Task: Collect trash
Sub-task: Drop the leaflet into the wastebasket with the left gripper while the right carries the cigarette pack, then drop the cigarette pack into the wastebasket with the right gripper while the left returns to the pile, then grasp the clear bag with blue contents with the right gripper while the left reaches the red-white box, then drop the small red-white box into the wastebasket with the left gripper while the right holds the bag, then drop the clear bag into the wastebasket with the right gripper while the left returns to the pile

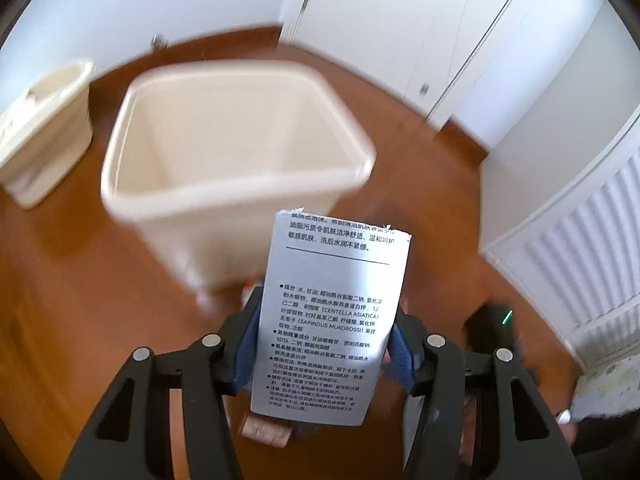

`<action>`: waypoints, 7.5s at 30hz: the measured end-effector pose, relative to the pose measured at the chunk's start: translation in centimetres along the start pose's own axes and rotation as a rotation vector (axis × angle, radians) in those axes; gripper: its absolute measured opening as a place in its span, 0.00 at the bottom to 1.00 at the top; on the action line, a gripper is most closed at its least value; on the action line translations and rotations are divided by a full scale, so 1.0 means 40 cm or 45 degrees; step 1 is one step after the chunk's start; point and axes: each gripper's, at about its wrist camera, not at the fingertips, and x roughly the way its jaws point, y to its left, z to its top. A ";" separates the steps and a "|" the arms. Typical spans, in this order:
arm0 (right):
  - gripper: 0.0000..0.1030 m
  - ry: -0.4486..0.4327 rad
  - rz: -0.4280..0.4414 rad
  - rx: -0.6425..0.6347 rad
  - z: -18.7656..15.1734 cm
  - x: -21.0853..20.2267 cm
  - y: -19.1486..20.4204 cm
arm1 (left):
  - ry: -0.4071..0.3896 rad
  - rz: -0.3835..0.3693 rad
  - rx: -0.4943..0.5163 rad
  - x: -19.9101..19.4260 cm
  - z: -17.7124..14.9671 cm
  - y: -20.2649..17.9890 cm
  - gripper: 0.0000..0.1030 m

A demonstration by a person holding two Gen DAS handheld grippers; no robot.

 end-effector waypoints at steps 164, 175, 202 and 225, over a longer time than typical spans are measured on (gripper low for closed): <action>0.12 -0.079 -0.094 -0.268 0.124 -0.063 0.059 | -0.415 0.214 -0.267 0.023 0.338 0.091 0.28; 0.12 -0.169 -0.095 -0.308 0.153 -0.134 0.099 | -0.238 0.316 -0.397 0.192 0.256 0.174 0.29; 0.12 -0.438 0.104 -0.990 0.210 -0.189 0.690 | 0.379 0.639 -0.337 0.173 -0.256 0.162 1.00; 0.59 -0.217 -0.324 -1.188 0.294 0.297 0.712 | 0.497 0.731 -0.171 0.226 -0.327 0.170 1.00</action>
